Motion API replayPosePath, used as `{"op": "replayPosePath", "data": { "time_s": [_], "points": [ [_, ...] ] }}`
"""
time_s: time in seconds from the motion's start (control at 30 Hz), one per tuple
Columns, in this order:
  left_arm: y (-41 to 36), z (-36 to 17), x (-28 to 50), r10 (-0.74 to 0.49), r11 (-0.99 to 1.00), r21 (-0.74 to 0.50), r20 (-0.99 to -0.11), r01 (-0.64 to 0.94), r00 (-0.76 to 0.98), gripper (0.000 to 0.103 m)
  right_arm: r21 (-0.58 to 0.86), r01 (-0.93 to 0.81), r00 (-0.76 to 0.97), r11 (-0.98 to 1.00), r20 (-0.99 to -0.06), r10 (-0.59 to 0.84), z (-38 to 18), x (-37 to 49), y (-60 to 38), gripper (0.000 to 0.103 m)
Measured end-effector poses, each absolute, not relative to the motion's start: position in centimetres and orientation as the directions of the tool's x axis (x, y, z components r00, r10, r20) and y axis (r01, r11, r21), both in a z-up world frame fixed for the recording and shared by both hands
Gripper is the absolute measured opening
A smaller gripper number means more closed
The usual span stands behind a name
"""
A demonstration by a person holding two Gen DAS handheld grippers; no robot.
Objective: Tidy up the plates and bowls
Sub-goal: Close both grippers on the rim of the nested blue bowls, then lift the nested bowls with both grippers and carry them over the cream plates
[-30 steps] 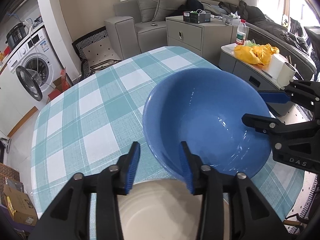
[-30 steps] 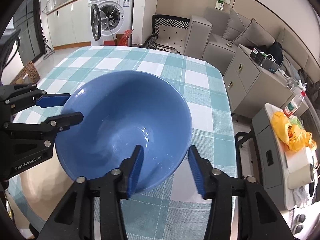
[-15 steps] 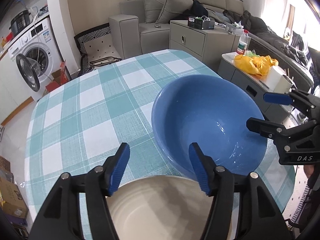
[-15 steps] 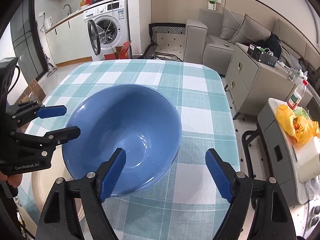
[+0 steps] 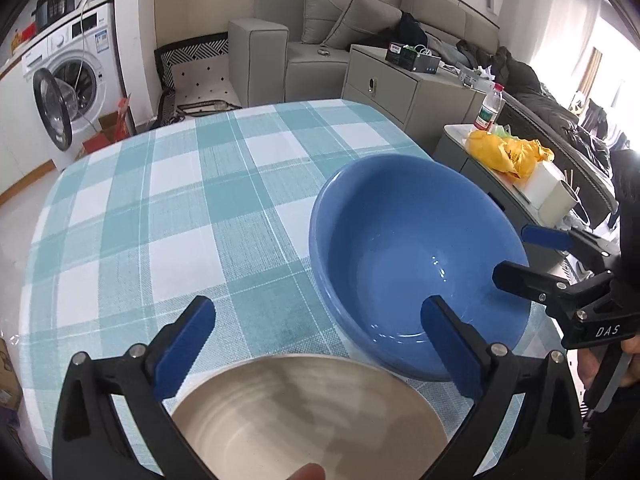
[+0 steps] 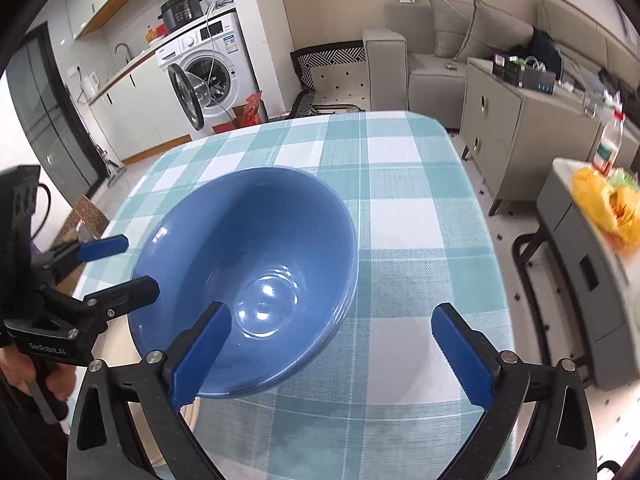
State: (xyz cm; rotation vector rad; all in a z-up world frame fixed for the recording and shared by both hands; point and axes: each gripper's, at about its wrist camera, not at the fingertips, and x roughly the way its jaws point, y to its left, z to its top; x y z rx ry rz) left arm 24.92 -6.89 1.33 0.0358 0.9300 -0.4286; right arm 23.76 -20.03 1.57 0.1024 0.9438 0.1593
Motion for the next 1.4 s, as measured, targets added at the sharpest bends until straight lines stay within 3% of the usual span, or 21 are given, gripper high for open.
{"op": "replayPosePath", "data": {
  "time_s": [0.8, 0.97, 1.13, 1.4],
  "points": [
    [-7.2, -1.3, 26.6, -0.345, 0.924, -0.203, -0.807, 0.322, 0.480, 0.101, 0.272, -0.064, 0.509, 0.960, -0.819, 0.266, -2.3, 25.3, -20.5, 0.099],
    [-7.5, -1.2, 26.5, -0.380, 0.908, -0.228, -0.800, 0.351, 0.465, 0.088, 0.330, -0.069, 0.501, 0.941, -0.804, 0.319, -2.6, 25.3, -20.6, 0.087],
    [-7.8, -1.0, 26.2, -0.413, 0.892, -0.252, -0.793, 0.375, 0.448, 0.065, 0.342, -0.082, 0.502, 0.936, -0.797, 0.335, -2.4, 25.3, -20.1, 0.076],
    [-8.7, -0.5, 25.8, -0.417, 0.884, -0.241, -0.794, 0.401, 0.442, 0.041, 0.351, -0.090, 0.501, 0.932, -0.792, 0.348, -2.1, 24.9, -19.2, 0.066]
  ]
}}
